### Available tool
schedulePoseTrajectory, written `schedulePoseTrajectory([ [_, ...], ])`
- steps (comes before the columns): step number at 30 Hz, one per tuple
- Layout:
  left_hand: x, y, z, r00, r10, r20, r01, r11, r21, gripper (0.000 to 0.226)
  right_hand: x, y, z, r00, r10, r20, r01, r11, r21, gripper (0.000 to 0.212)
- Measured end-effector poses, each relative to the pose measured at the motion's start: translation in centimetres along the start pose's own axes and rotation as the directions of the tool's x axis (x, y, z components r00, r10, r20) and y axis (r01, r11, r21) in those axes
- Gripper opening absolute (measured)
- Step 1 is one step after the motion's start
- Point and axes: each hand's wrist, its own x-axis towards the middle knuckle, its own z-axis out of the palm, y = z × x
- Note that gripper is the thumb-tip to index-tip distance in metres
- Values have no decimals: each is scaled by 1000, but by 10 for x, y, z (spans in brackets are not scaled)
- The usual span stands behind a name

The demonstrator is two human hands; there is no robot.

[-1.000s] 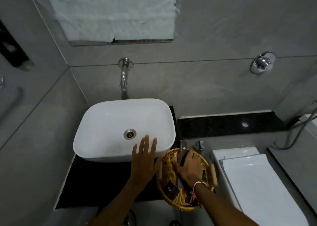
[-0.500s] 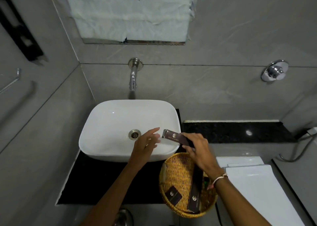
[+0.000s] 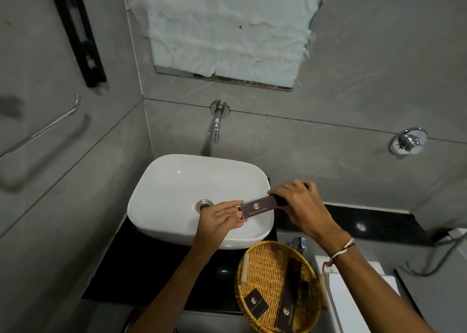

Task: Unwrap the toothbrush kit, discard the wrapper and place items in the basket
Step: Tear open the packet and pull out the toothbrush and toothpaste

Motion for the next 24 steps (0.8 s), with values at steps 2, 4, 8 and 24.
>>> schedulePoseTrajectory([
  [2, -3, 1, 2, 999, 28, -21, -29, 999, -42, 26, 6, -8, -14, 1000, -17, 6, 17, 998, -53, 41],
  [4, -5, 1, 3, 997, 61, -53, -65, 996, -60, 25, 12, -19, -29, 999, -33, 23, 35, 993, -116, 43],
  [8, -4, -3, 5, 990, -24, -137, -18, 954, -298, 18, 26, -55, -62, 991, -122, -60, 103, 962, -251, 39],
  [24, -32, 3, -44, 914, -357, 192, 326, 366, -872, 46, 31, -147, -94, 927, -343, -153, 239, 852, -466, 28],
])
